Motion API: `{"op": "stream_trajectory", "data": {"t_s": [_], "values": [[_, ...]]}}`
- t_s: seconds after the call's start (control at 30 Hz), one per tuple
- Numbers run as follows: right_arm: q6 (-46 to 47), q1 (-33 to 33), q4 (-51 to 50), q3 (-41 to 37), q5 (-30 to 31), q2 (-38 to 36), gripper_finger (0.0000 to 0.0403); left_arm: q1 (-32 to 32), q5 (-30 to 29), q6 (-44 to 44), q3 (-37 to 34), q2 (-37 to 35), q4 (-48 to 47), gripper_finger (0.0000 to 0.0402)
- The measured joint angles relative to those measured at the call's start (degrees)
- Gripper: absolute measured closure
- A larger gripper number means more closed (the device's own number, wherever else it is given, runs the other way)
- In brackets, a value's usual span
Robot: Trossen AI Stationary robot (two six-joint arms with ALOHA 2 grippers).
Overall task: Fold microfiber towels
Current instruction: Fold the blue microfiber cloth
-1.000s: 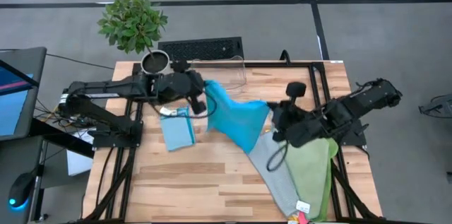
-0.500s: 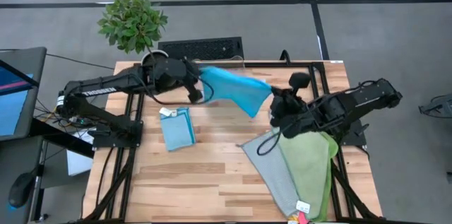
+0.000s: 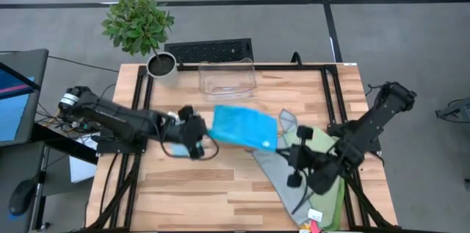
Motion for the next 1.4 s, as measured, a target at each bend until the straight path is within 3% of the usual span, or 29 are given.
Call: {"op": "stream_trajectory", "data": {"t_s": [0.2,0.4,0.7,1.07,1.4], "values": [[10.5,4.4,4.7,-3.5,-1.2,0.0,0.0383,-7.4,3.7,-8.4,-4.8,0.0,5.1,0.0401],[15.7,3.1,4.9,-7.1,-1.2,0.0,0.0382,-9.5,-5.0,-8.4,-5.6,0.0,6.8,0.0401],[17.7,-4.6,4.8,-13.2,-5.5,0.0,0.0373,-3.5,-6.8,-3.1,-5.6,1.4,6.4,0.0401],[16.7,-10.3,5.7,-19.1,-7.2,0.0,0.0375,3.4,-6.4,5.5,-5.6,14.4,11.3,0.0401],[15.5,-14.9,12.4,-25.9,-7.4,0.0,0.0377,6.0,-4.2,5.9,-5.6,17.9,11.5,0.0401]]}}
